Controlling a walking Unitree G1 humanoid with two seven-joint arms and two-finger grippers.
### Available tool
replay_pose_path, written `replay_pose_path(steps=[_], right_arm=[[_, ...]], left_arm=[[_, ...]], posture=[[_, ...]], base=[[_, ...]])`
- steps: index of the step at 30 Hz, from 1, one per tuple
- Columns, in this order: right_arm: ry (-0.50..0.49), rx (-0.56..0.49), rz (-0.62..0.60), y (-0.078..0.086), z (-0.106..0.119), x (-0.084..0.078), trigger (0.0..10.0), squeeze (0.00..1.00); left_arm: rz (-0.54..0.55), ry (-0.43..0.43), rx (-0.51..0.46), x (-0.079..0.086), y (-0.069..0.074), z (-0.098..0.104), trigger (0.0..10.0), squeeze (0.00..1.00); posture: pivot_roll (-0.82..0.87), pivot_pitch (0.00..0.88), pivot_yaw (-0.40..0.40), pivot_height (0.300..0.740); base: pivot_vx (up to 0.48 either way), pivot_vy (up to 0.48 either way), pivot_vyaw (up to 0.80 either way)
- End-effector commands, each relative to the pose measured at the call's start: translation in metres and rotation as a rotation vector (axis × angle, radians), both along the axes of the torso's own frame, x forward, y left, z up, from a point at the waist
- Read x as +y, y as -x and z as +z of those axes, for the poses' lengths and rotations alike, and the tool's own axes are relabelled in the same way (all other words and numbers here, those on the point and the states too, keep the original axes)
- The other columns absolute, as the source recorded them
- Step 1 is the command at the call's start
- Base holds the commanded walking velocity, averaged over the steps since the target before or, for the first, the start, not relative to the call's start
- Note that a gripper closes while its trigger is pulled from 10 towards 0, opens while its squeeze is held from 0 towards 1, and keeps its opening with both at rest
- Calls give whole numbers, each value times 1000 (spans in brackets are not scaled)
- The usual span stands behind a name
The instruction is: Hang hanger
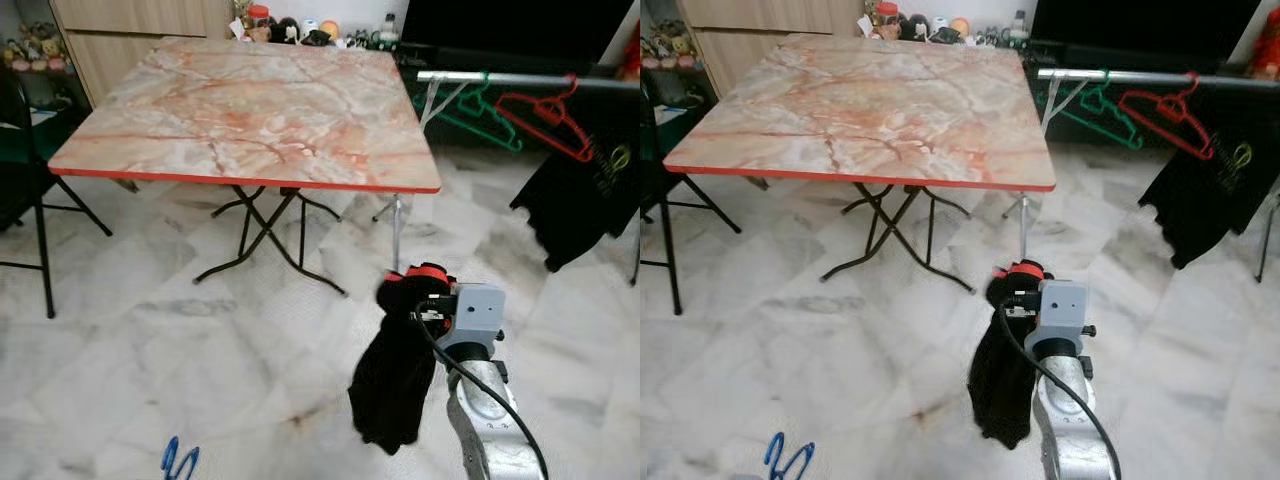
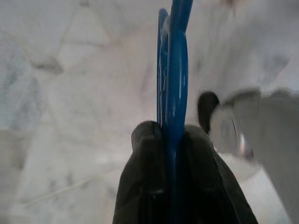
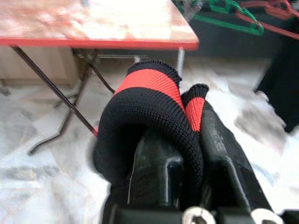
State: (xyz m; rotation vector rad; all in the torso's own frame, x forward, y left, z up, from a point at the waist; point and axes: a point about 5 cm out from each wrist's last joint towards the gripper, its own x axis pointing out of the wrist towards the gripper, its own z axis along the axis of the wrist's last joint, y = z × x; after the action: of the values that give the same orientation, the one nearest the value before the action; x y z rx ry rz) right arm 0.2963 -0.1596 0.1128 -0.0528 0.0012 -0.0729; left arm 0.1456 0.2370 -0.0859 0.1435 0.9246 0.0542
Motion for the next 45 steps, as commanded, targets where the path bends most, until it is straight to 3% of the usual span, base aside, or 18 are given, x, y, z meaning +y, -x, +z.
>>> replay_pose_path(steps=[1, 12, 22, 27, 32, 38, 40, 43, 45], right_arm=[[-9, -45, 4, -2, 9, 1, 10000, 0], [2, -53, 13, -2, 10, 4, 10000, 0], [12, -110, 22, -6, 20, 9, 10000, 0], [49, -120, 61, -7, 23, 13, 10000, 0], [25, -137, 58, -6, 26, 11, 10000, 0], [12, -151, 58, -7, 31, 12, 10000, 0], [-40, -171, 76, -12, 40, 16, 10000, 0], [-26, -201, 115, -16, 50, 21, 10000, 0], [-8, -258, 150, -26, 68, 25, 10000, 0]], left_arm=[[-2, -22, 70, 2, 11, -5, 10000, 0], [38, 38, 42, -1, 7, -4, 10000, 0], [25, 36, 38, -1, 2, -2, 10000, 0], [-35, 18, 51, 2, 0, -1, 10000, 0], [-91, 10, 58, 1, -3, 0, 10000, 0], [-86, 20, 53, -3, -4, 0, 10000, 0], [-83, 29, 54, -7, -3, -2, 10000, 0], [-75, 36, 52, -9, -3, -2, 10000, 0], [-68, 42, 50, -11, -4, -2, 10000, 0]], posture=[[52, 157, -51, 740], [56, 149, -56, 740], [45, 120, -32, 740], [37, 110, -31, 740], [39, 95, -29, 740], [37, 85, -32, 740], [37, 86, -32, 740], [37, 92, -32, 740], [36, 108, -29, 740]], base=[[0, 0, 0], [0, 0, 0], [386, 0, 0], [382, 0, 0], [380, 0, 170], [379, 0, 0], [377, 0, 0], [379, 0, 0], [381, 0, 0]])
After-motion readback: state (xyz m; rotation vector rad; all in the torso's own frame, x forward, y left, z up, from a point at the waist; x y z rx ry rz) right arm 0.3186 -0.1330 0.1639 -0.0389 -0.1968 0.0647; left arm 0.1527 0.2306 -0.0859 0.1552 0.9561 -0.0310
